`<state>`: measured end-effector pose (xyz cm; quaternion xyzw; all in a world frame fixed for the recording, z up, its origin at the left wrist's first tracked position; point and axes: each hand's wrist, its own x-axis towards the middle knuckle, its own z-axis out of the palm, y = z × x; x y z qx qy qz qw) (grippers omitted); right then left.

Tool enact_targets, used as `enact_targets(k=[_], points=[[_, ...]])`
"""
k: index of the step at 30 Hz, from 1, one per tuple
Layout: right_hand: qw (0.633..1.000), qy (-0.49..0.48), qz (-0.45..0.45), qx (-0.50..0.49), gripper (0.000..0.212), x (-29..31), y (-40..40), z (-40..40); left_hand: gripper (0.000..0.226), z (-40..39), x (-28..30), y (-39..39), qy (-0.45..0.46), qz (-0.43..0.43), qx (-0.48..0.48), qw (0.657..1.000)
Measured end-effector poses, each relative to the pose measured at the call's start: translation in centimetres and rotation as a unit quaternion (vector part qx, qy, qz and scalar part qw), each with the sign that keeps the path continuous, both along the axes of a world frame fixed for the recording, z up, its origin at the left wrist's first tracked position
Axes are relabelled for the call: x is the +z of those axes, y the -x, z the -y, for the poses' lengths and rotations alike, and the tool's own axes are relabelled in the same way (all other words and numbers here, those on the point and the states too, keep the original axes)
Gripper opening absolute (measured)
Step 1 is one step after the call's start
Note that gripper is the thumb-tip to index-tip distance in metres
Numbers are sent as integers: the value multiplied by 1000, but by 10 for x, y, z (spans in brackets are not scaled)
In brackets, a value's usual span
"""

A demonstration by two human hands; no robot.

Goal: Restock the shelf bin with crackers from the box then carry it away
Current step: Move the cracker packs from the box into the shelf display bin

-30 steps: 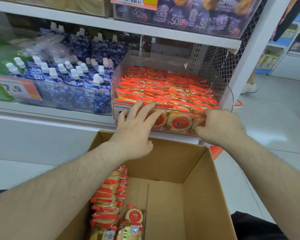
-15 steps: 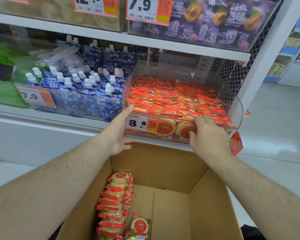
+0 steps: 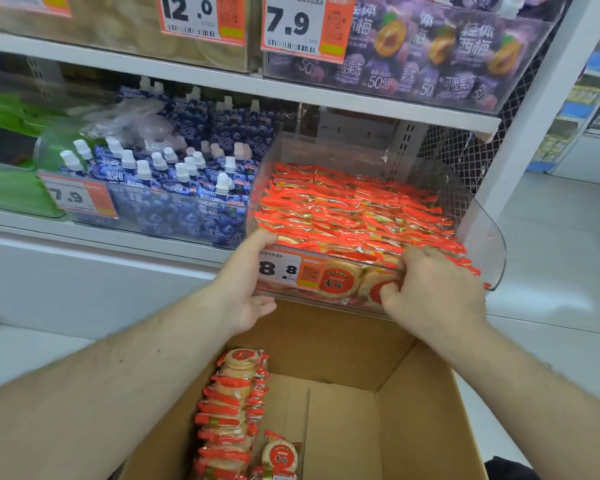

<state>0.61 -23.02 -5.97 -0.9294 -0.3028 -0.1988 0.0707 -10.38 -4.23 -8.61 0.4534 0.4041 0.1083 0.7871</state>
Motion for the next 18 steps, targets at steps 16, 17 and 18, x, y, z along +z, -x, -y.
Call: enact_targets(k=[16, 17, 18], points=[[931, -28, -238, 275, 11, -108, 48, -57, 30, -2, -23, 42, -163, -171, -274, 932], [923, -4, -288, 254, 6, -128, 47, -67, 22, -7, -25, 42, -174, -176, -277, 928], [913, 14, -338, 227, 3, -149, 45, -79, 17, -12, -27, 43, -184, -183, -282, 924]])
